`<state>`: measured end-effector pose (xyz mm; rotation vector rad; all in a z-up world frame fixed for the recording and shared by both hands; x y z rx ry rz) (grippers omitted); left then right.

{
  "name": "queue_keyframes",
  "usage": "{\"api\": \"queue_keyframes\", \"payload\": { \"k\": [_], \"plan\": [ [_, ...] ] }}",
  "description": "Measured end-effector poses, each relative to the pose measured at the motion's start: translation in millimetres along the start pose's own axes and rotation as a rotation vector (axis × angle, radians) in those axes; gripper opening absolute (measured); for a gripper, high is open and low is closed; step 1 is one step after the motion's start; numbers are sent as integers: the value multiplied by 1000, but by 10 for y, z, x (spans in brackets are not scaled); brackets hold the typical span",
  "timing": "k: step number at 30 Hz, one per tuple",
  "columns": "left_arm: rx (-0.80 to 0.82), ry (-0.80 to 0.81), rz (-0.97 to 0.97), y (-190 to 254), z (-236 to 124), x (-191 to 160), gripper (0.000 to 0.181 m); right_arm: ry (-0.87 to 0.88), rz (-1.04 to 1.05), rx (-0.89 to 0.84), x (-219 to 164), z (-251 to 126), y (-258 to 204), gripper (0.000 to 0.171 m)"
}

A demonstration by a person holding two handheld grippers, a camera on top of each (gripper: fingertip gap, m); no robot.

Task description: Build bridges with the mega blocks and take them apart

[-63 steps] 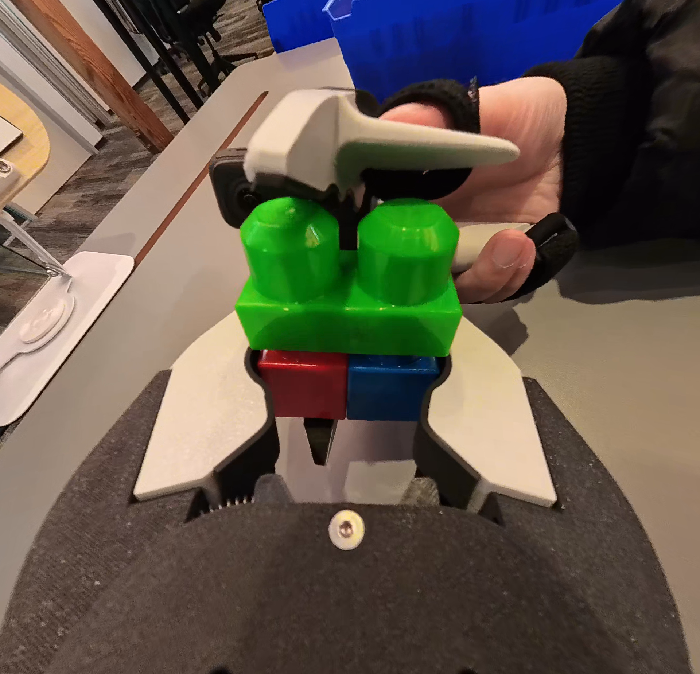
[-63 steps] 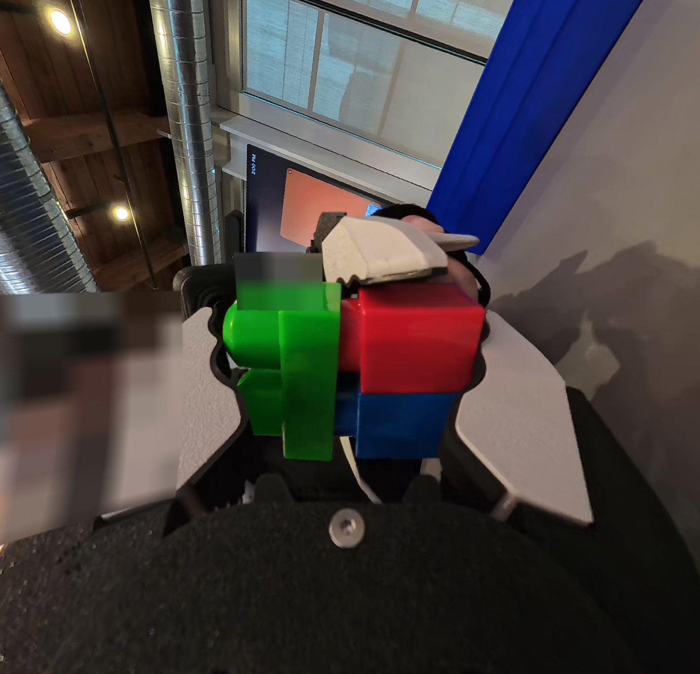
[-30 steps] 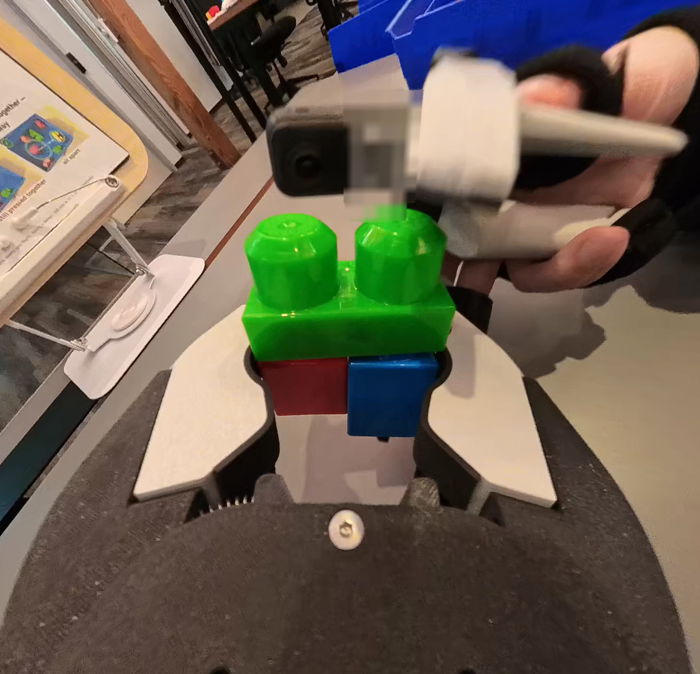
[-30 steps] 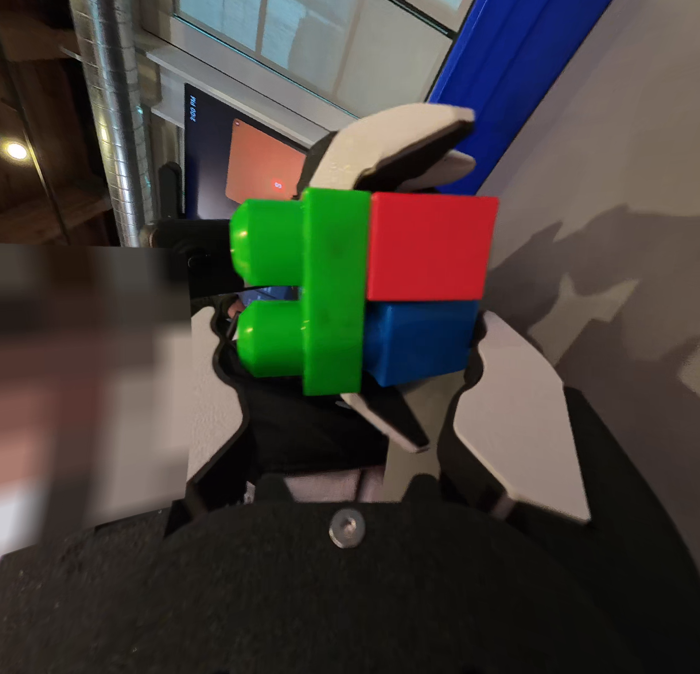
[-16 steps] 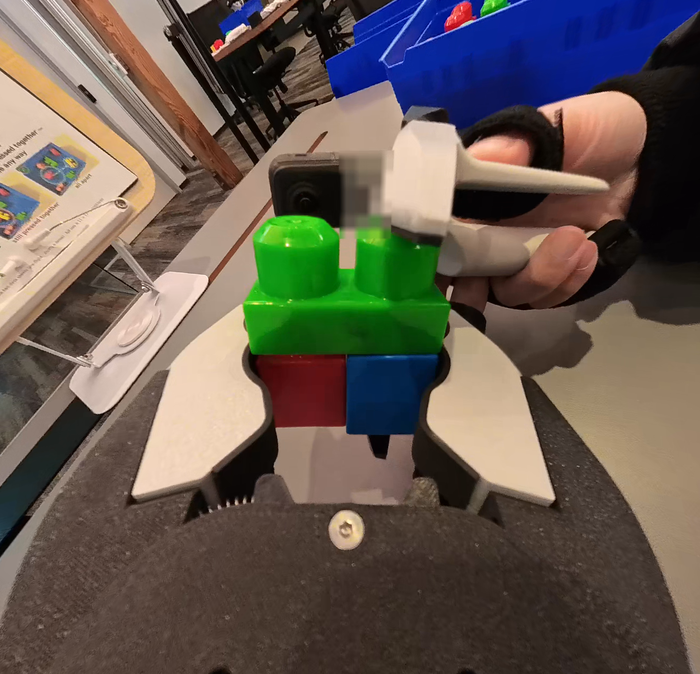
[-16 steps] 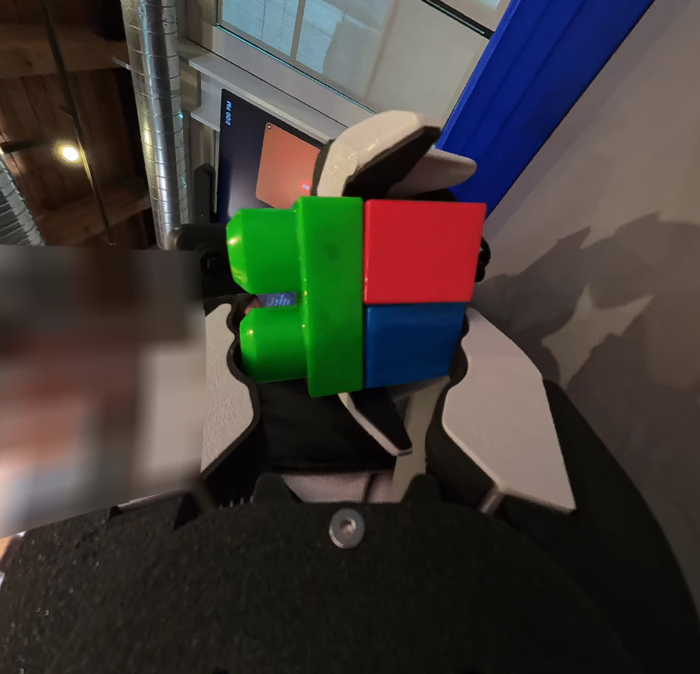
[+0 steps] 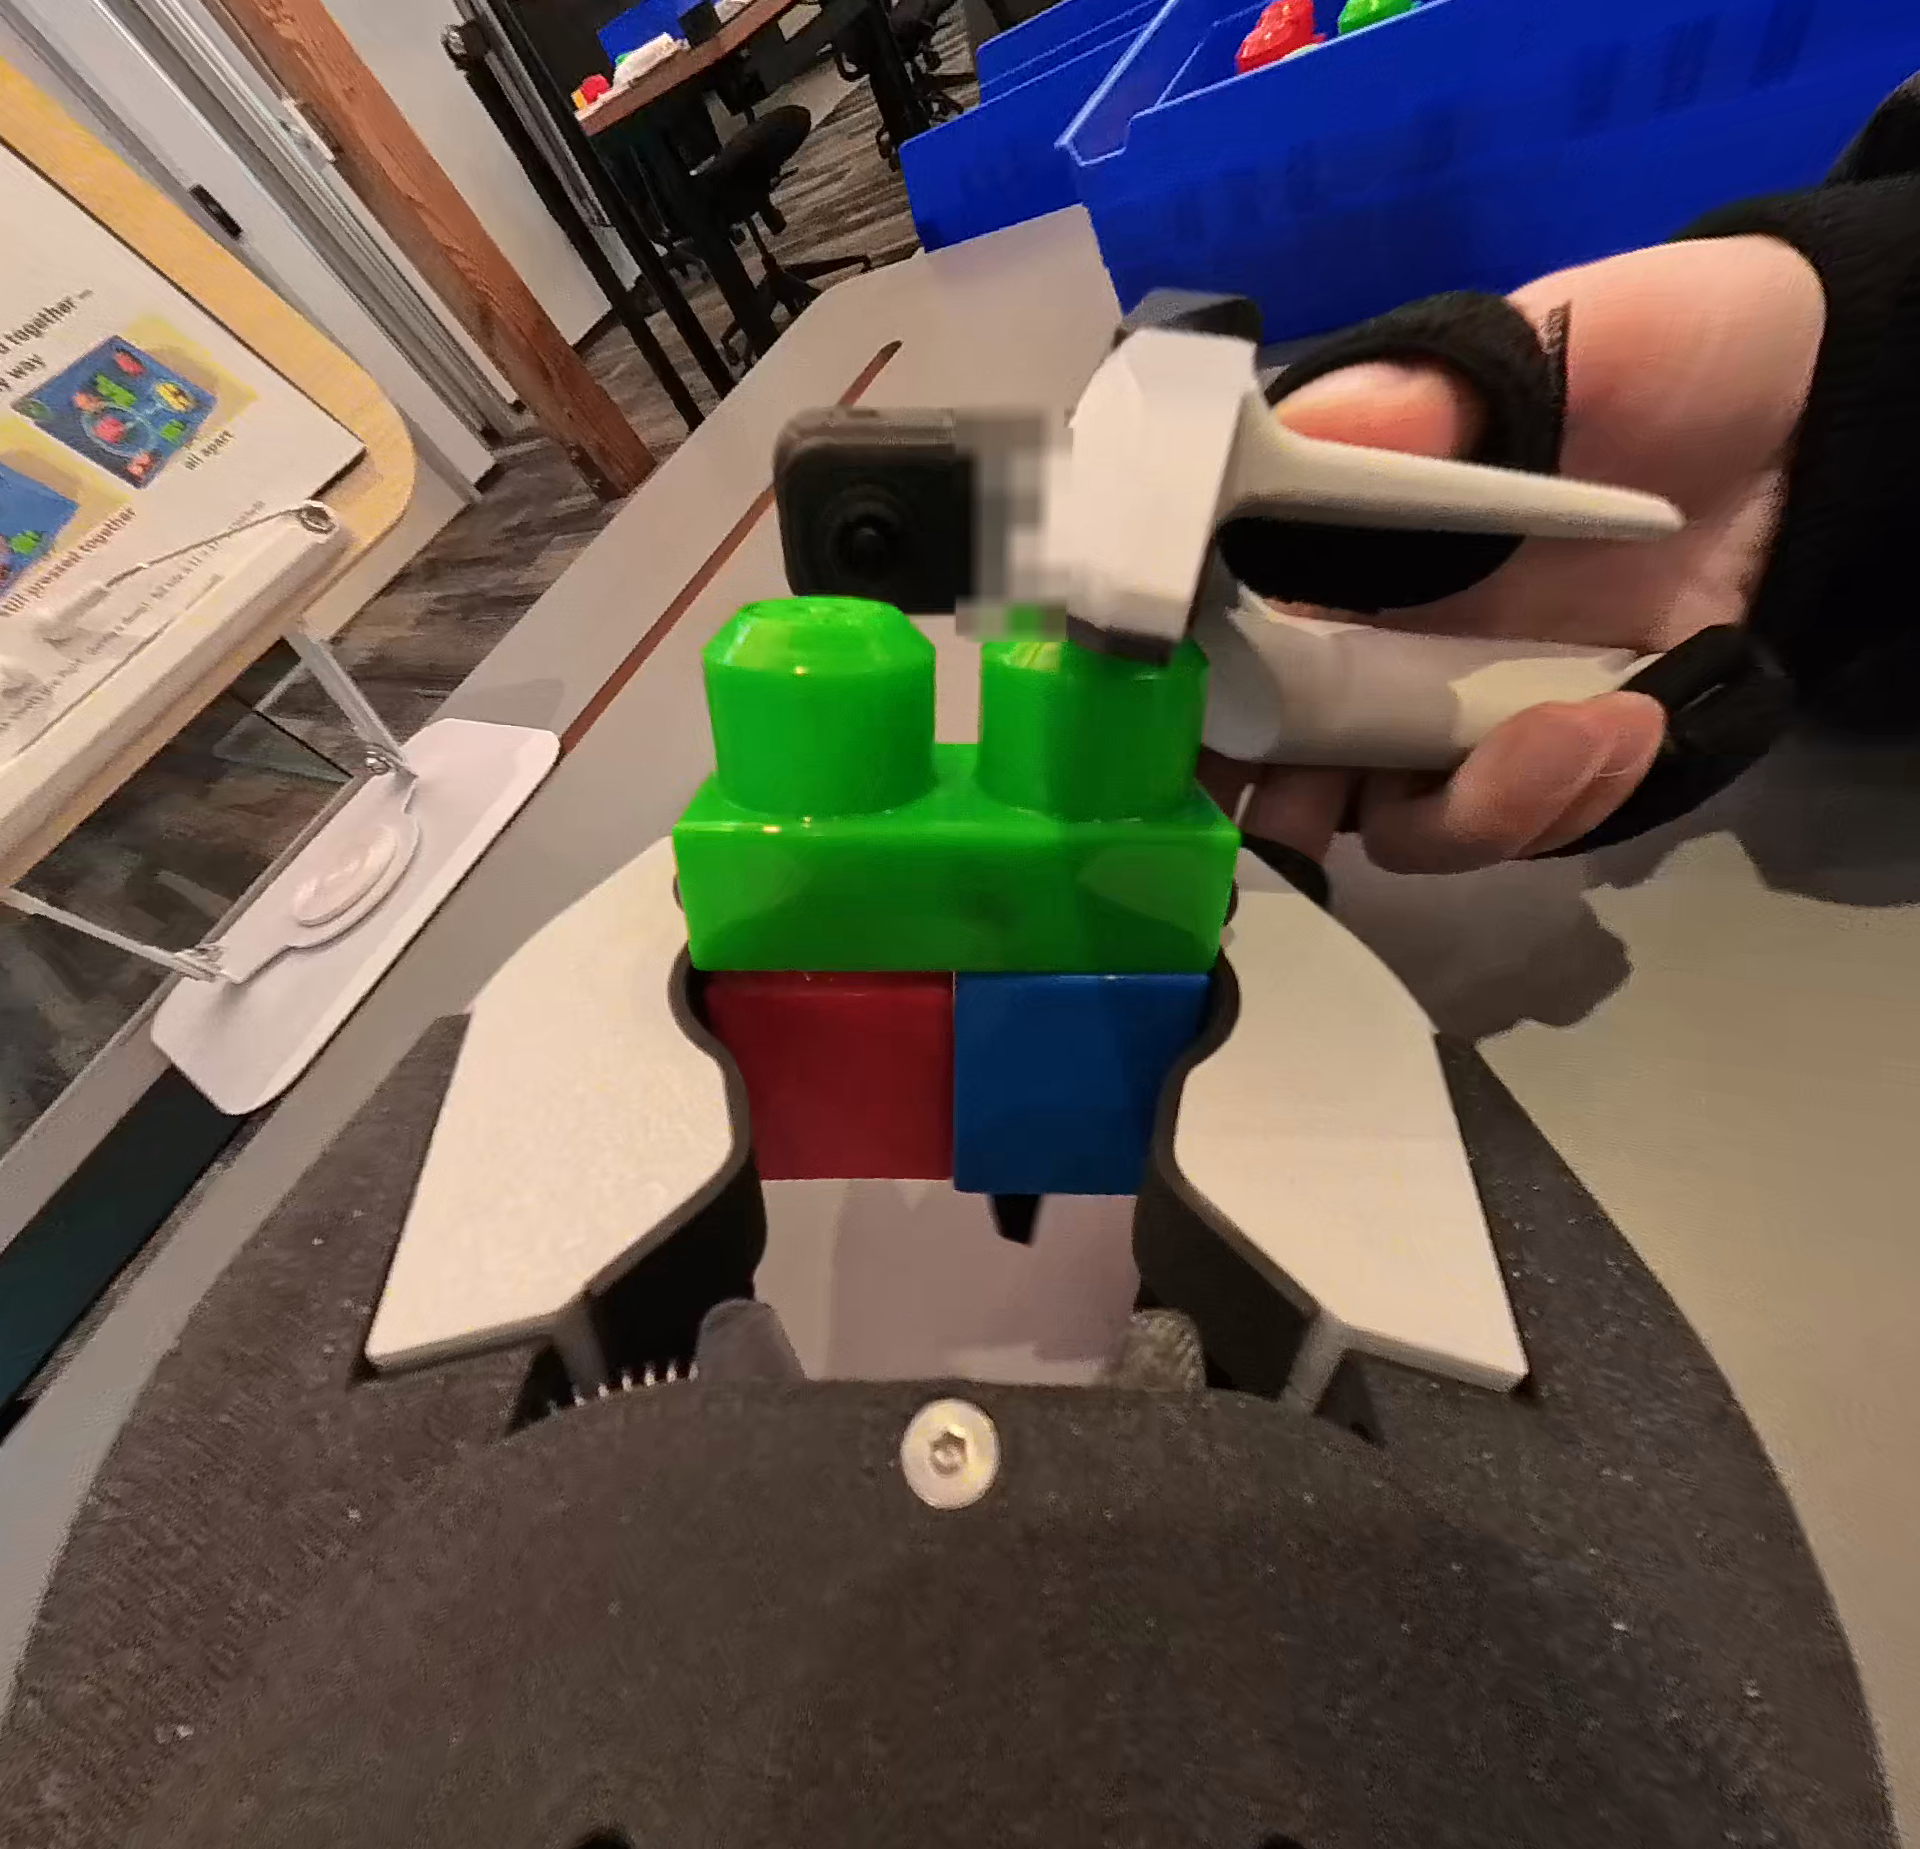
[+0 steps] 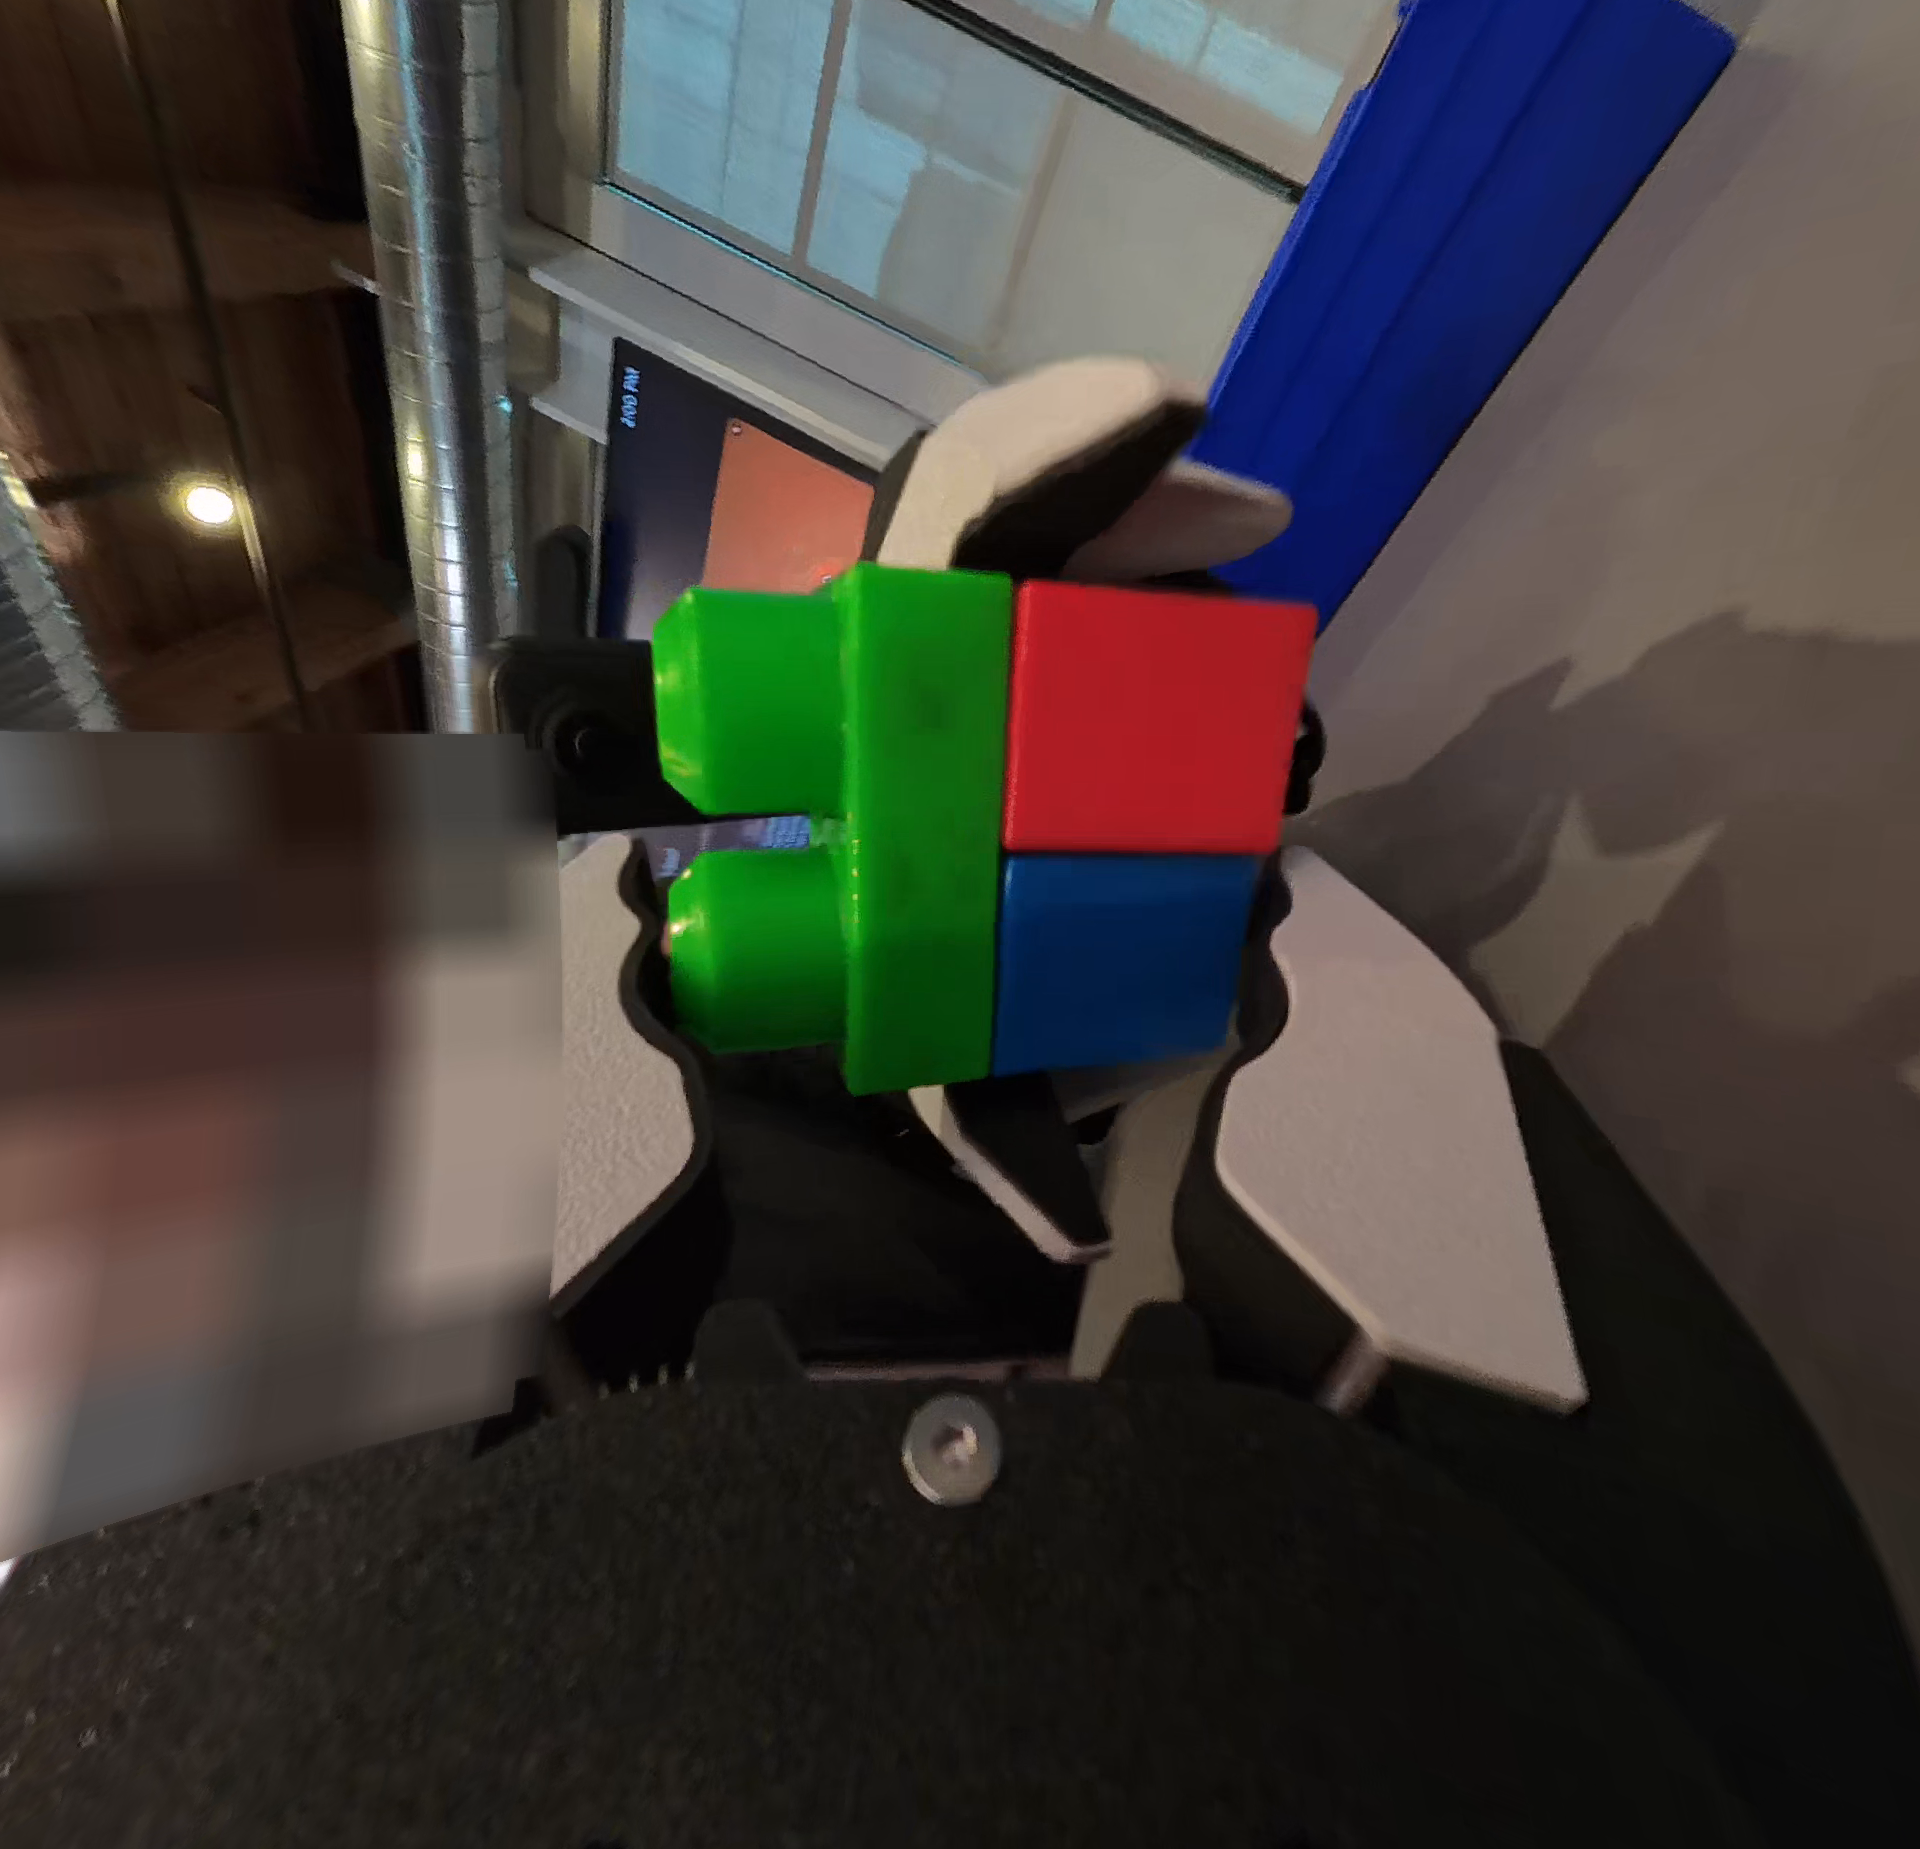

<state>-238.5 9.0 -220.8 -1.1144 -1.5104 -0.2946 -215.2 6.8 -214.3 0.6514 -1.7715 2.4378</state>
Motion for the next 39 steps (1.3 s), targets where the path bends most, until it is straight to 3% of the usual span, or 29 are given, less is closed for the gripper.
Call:
{"api": "queue_keyframes", "payload": {
  "k": [6, 9, 30, 33, 36, 39],
  "plan": [
    [-97, 83, -67, 118, -18, 128, 89, 56, -28, -16, 87, -69, 27, 134],
    [-145, 71, -53, 232, 36, 109, 89, 17, 18, 125, 19, 25, -114, 128],
    [-140, 113, 3, 284, 17, 130, 90, -53, 8, 106, -58, 100, -116, 120],
    [-123, 96, 33, 286, 21, 135, 89, -51, -60, 23, -32, 28, -102, 116],
    [-135, 100, 22, 283, 10, 146, 90, 6, -20, 44, 45, -60, -122, 104],
    [-155, 79, 20, 298, 16, 111, 89, -6, -10, 23, 33, -79, -93, 104]
  ]
}}
Point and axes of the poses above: each gripper's, where its closed fingertips meet, z out along the fingers, x out of its top, y = z × x across the jaws, the point moved 3 cm from there along -z, back along the fingers, and after that the axes turned 2 degrees about y, right-handed, at the moved point
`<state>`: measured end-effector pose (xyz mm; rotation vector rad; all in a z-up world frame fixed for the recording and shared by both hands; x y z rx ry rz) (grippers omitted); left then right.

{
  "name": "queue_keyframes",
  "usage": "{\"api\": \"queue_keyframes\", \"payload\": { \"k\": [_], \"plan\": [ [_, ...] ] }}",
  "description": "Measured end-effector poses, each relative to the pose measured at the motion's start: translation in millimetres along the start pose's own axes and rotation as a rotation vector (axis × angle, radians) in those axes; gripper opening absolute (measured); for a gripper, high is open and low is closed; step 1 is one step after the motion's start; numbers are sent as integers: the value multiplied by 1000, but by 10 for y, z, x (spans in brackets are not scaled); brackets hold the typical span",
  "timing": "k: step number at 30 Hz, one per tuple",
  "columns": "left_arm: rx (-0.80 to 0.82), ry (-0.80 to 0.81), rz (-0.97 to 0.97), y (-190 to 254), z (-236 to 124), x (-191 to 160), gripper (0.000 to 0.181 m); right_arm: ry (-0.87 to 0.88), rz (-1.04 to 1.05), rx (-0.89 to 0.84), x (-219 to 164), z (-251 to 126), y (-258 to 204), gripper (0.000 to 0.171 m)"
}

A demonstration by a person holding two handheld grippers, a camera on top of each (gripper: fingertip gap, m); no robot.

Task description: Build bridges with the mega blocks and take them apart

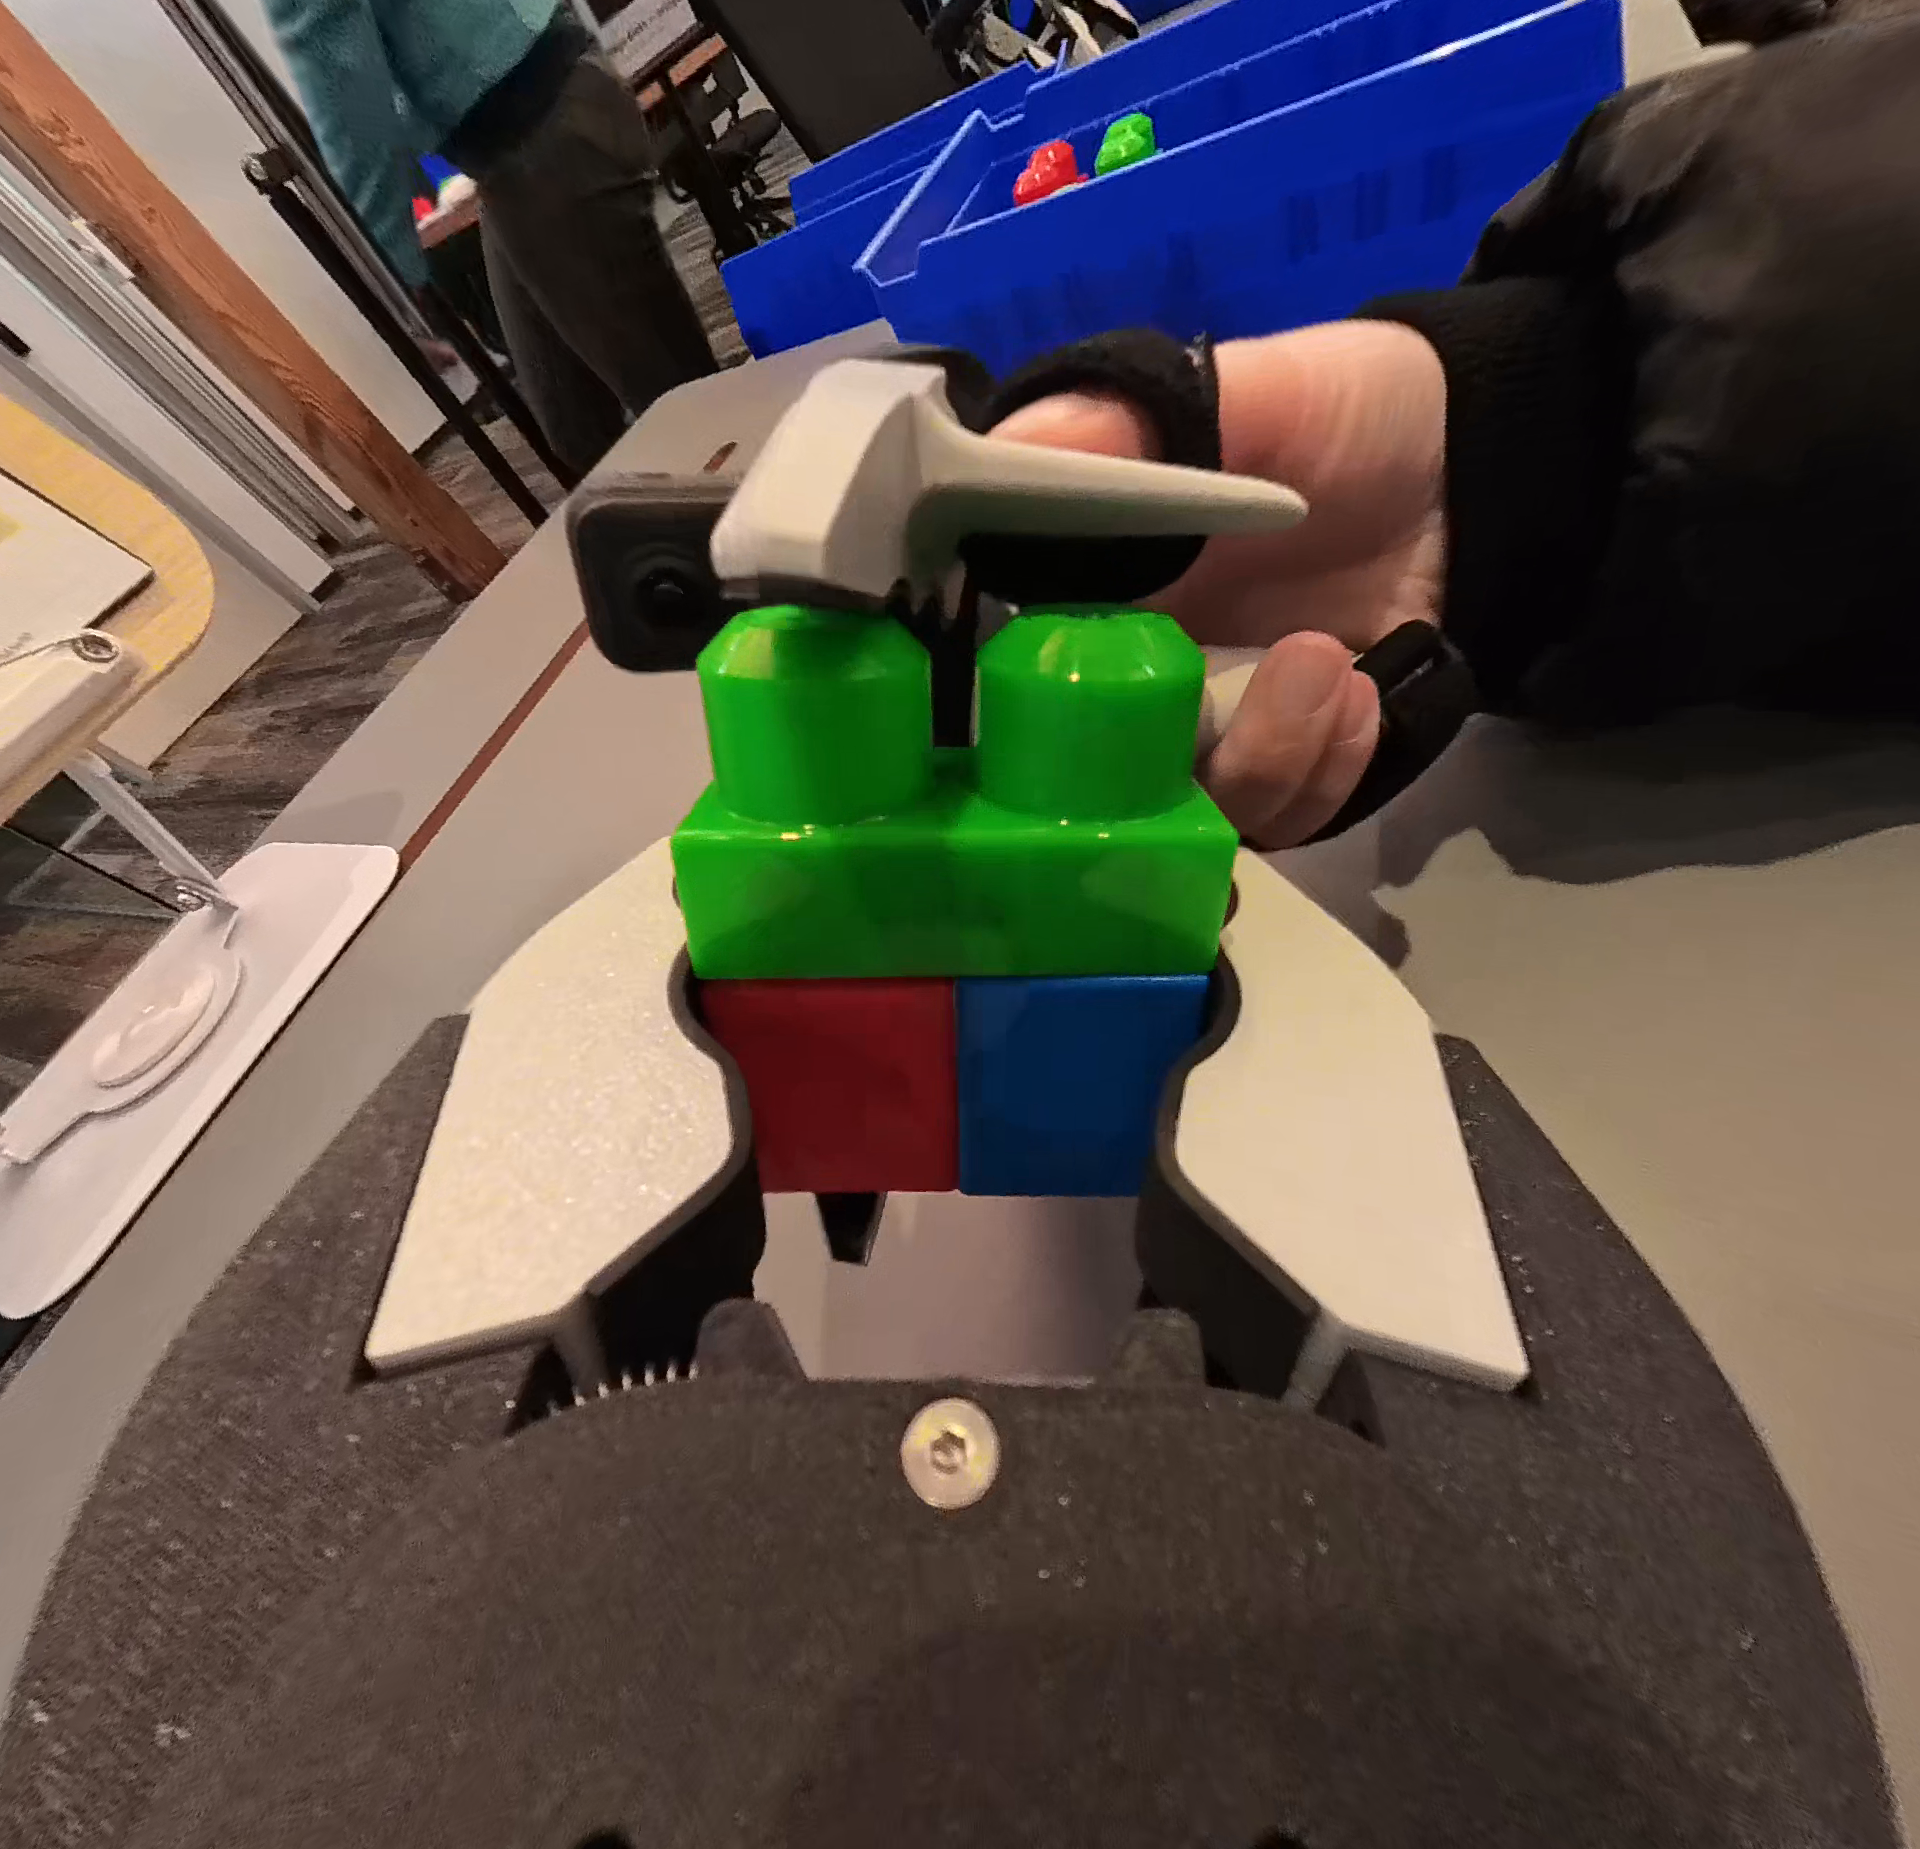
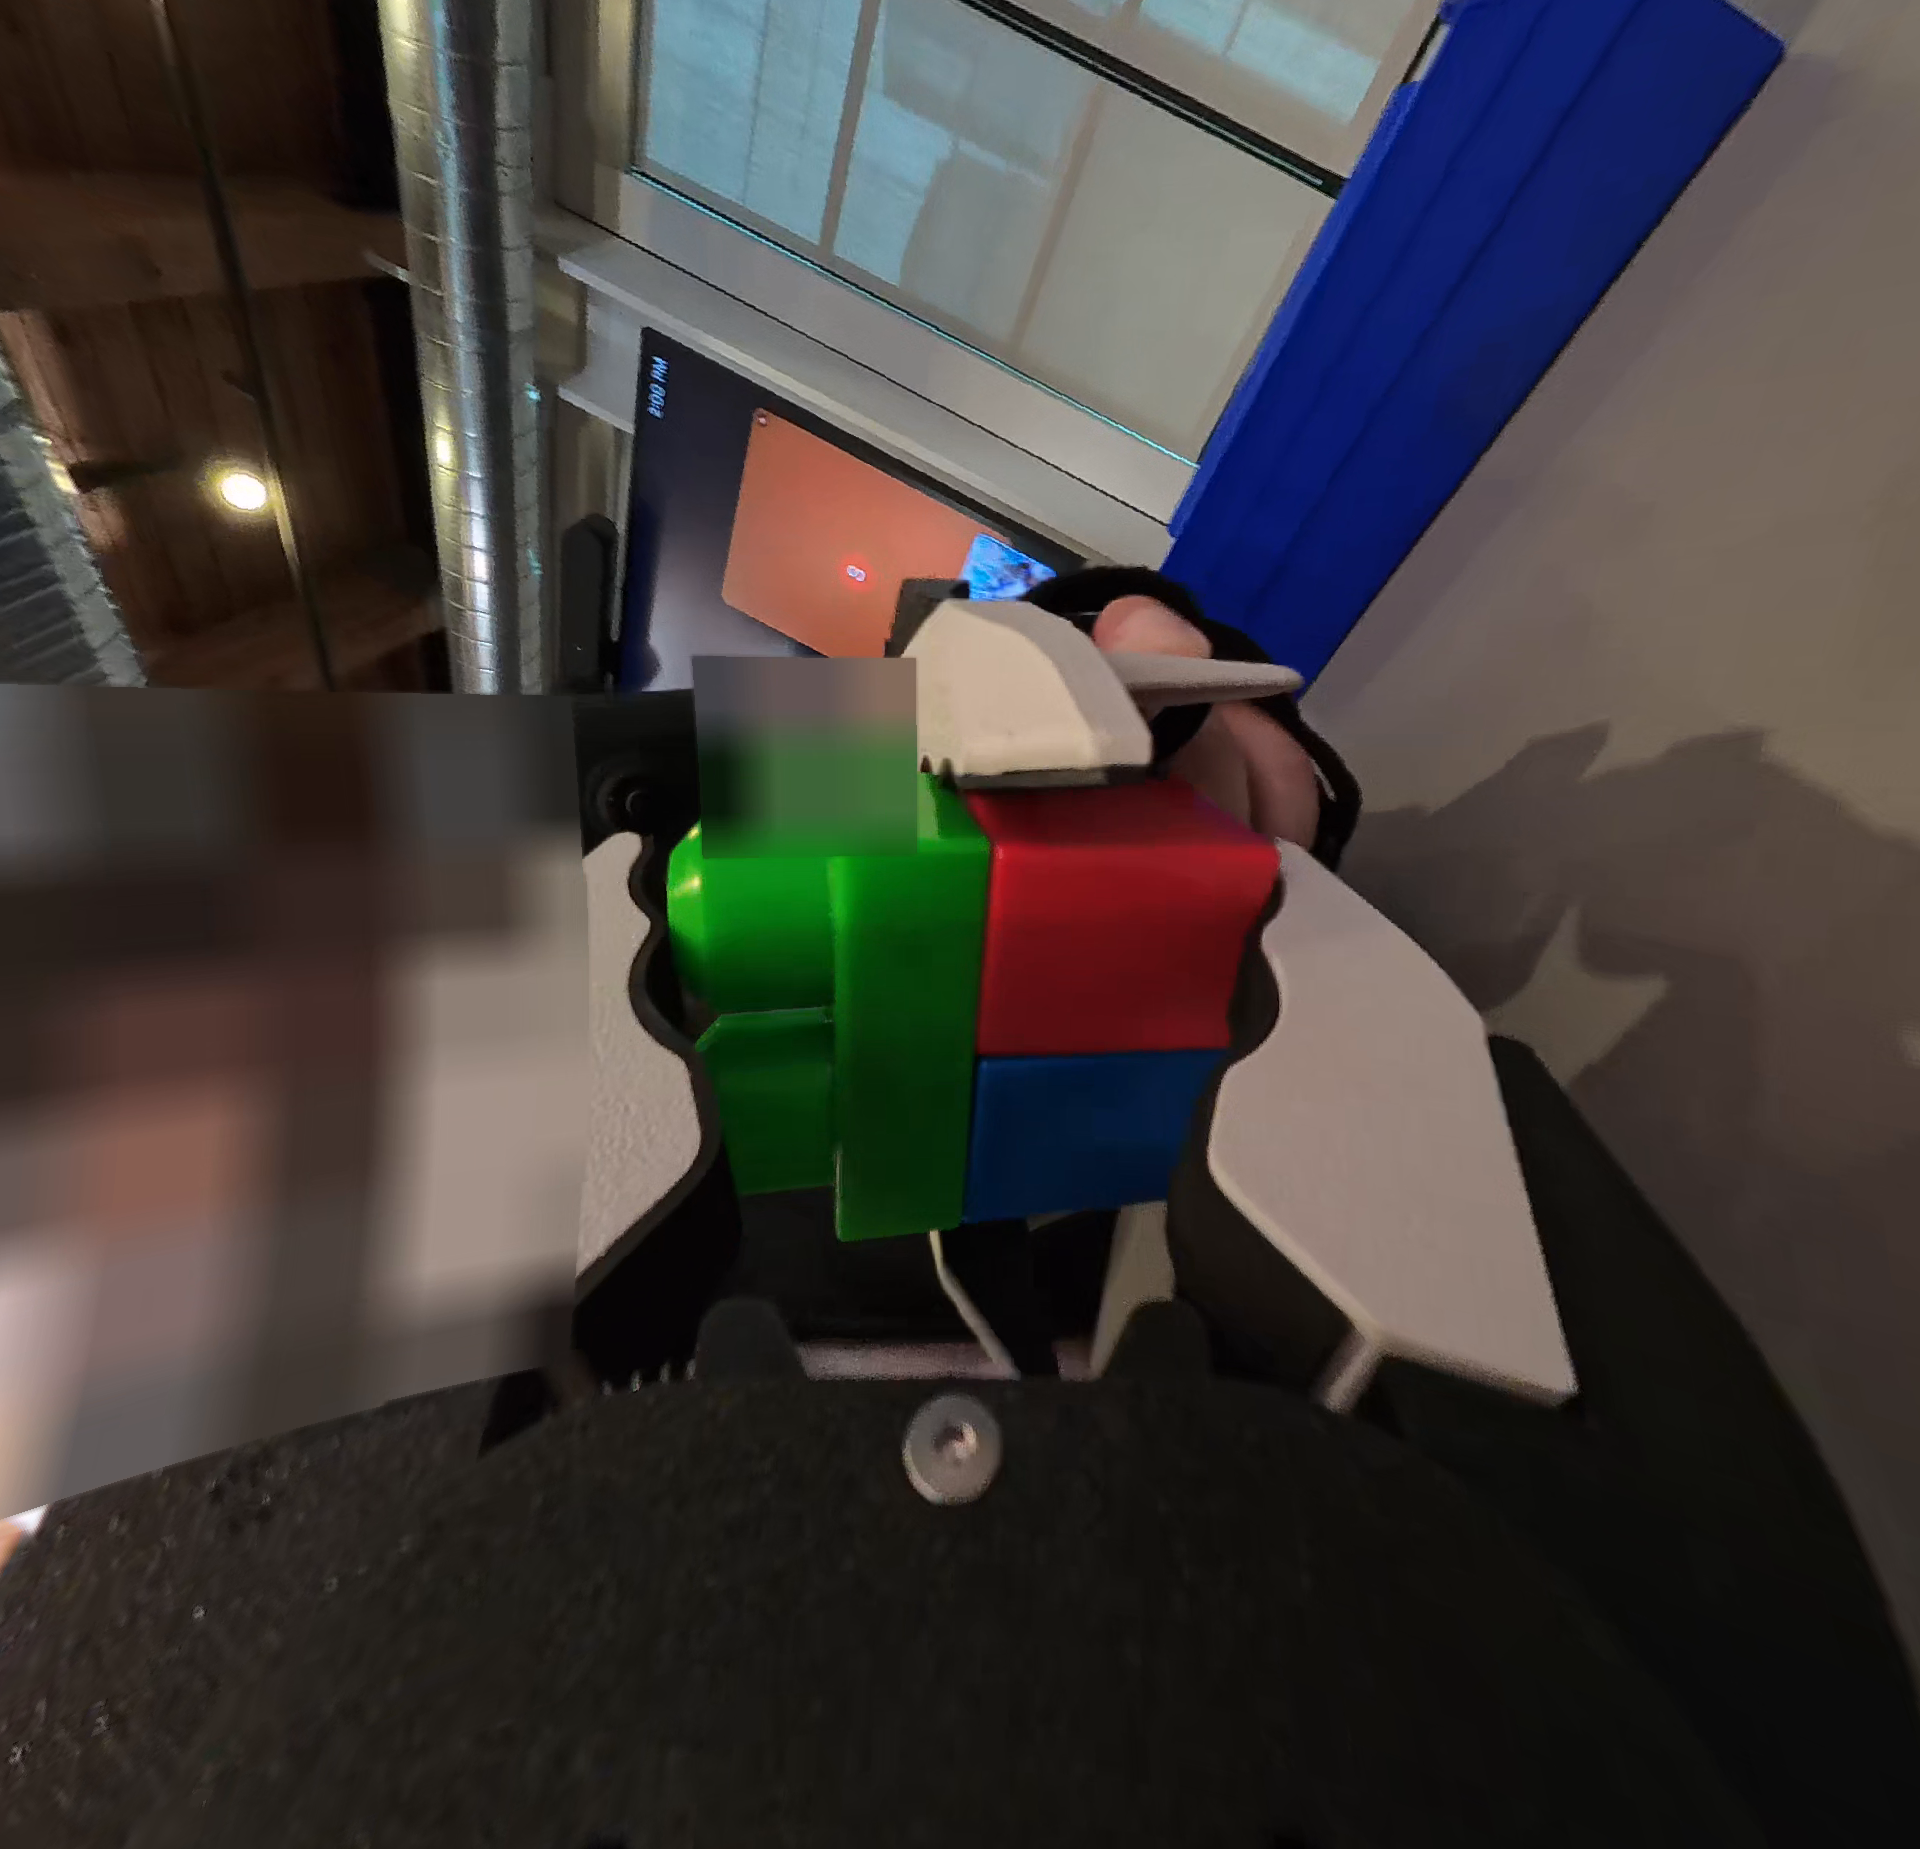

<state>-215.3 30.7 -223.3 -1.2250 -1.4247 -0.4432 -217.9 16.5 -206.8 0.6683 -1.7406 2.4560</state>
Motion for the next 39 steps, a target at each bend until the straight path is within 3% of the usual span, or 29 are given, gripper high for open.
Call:
{"api": "queue_keyframes", "payload": {
  "k": [8, 24, 26, 39],
  "plan": [
    [2, -31, 29, 23, 23, -34, 89, -38, -40, -78, -27, -24, 20, 103],
    [20, -14, 36, 3, -3, 1, 89, 16, -24, 27, 2, 9, 3, 103],
    [25, -20, 26, -14, 2, -11, 89, 29, -4, 46, 1, 19, 8, 110],
    [18, -23, 18, -6, 17, -28, 90, -13, -9, 5, -31, 72, 41, 106]
  ]
}}
Point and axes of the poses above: each gripper's, where its closed fingertips meet, z out along the fingers, x out of its top, y = z × x across the jaws, the point moved 3 cm from there along -z, back along the fingers, and after that the axes turned 2 degrees about y, right-handed, at the moved point
